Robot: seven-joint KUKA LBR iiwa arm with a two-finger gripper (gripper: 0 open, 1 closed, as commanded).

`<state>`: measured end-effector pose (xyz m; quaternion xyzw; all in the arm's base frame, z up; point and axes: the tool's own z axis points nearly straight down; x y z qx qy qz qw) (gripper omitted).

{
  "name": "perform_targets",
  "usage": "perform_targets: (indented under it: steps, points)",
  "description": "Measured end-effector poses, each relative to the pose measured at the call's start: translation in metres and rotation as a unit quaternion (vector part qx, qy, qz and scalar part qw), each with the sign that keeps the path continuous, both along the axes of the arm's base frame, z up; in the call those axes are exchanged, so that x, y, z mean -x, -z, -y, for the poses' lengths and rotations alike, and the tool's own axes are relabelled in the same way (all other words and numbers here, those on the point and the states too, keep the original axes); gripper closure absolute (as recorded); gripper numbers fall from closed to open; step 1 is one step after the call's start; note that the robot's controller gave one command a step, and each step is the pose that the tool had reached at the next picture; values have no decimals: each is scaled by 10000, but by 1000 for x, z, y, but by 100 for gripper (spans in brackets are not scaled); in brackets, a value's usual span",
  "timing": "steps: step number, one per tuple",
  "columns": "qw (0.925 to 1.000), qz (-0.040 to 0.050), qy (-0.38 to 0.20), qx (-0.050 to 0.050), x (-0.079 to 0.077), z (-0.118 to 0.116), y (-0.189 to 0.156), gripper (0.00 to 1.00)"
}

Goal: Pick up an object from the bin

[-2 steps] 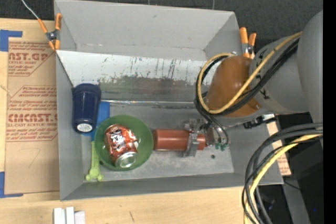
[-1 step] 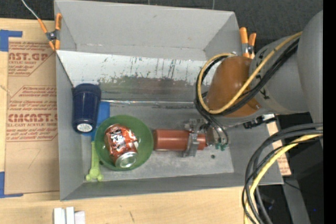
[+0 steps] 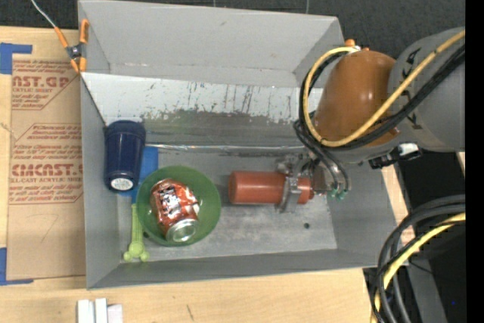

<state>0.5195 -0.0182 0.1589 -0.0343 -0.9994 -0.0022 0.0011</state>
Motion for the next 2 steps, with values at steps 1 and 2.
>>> perform_targets:
  steps: [1, 2]
  points:
    - [10000, 52, 79, 8, -15, 15, 53, 100]
    - [10000, -13, 64, -1, -4, 14, -3, 100]
